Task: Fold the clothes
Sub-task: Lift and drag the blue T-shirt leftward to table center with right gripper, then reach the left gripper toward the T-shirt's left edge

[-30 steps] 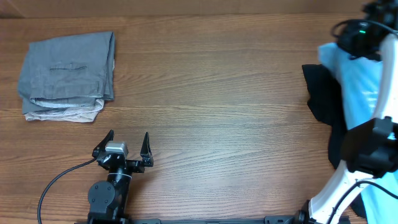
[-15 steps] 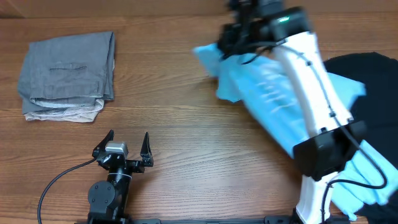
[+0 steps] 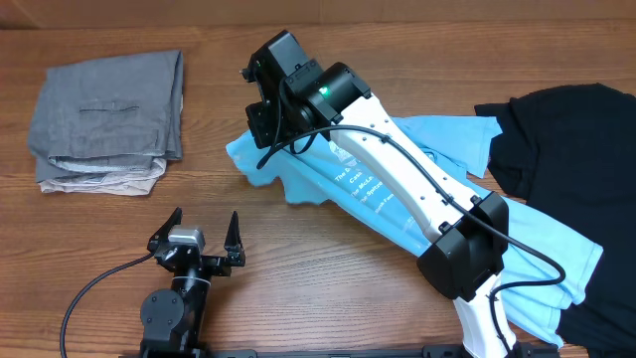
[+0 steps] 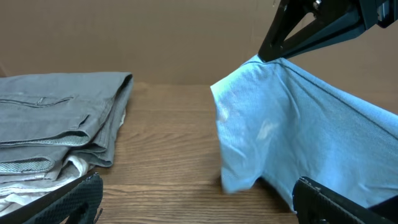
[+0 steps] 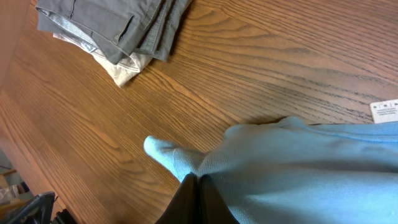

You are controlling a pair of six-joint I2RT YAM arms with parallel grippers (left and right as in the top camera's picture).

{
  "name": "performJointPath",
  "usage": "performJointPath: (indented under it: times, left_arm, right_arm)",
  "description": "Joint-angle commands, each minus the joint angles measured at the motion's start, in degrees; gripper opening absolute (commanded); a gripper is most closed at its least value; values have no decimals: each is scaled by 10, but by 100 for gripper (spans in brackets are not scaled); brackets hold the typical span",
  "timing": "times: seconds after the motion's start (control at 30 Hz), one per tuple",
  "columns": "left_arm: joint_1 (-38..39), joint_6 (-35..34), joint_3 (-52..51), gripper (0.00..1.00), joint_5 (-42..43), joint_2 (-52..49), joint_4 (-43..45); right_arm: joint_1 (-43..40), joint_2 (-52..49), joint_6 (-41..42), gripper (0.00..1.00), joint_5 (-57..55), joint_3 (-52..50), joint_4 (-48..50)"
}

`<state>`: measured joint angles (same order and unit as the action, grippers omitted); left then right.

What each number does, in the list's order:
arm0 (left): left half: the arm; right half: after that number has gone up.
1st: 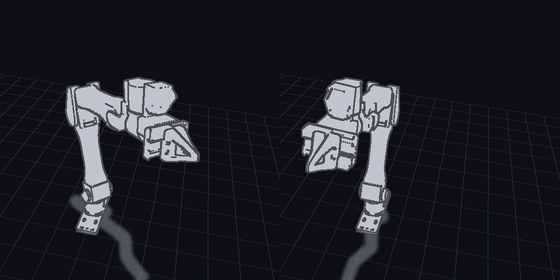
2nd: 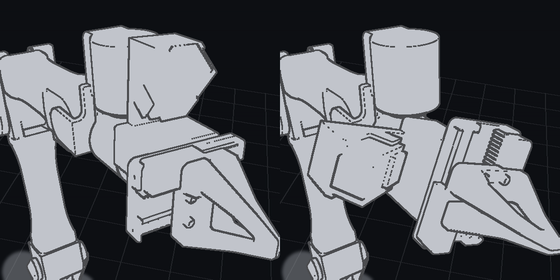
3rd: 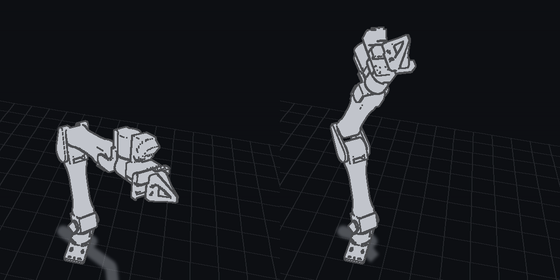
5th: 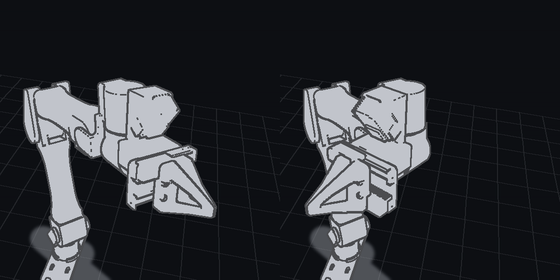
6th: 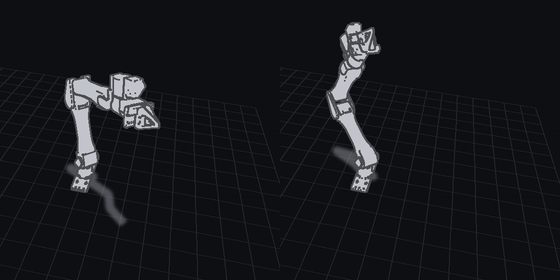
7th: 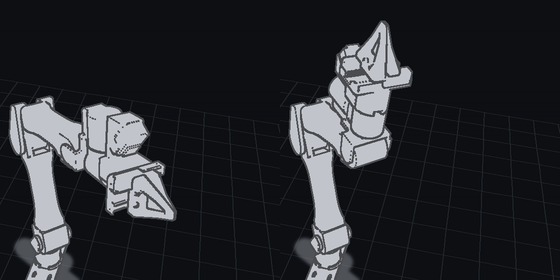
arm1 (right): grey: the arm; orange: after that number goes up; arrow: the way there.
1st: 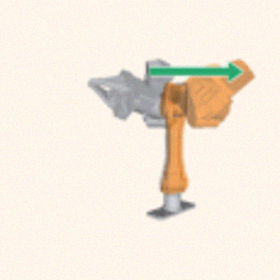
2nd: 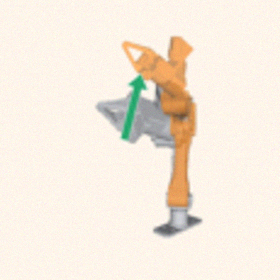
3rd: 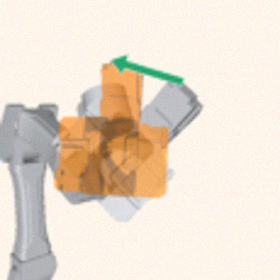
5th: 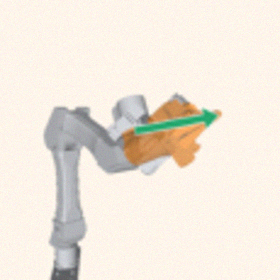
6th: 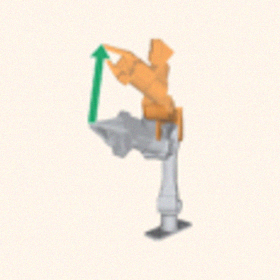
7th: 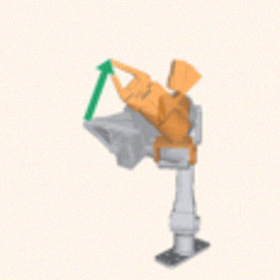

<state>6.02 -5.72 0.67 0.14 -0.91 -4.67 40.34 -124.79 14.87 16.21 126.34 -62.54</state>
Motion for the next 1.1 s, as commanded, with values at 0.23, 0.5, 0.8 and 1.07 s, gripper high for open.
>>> performJointPath:
  times: [0.23, 0.5, 0.8, 1.07]
  left_arm:
    - [4, 10, -3, 100, -6, 6, 2]
    - [4, 10, -3, 100, -6, 6, 2]
    - [4, 10, -3, 100, -8, 6, 7]
    - [4, 40, 14, 100, 175, -8, 1]
  right_arm:
    - [2, 5, 15, 4, 2, 15, 18]
    - [2, 5, 15, 4, 5, 15, 14]
    - [1, 5, 15, 4, 5, 15, 3]
    - [1, 5, 15, 4, 5, 15, -8]
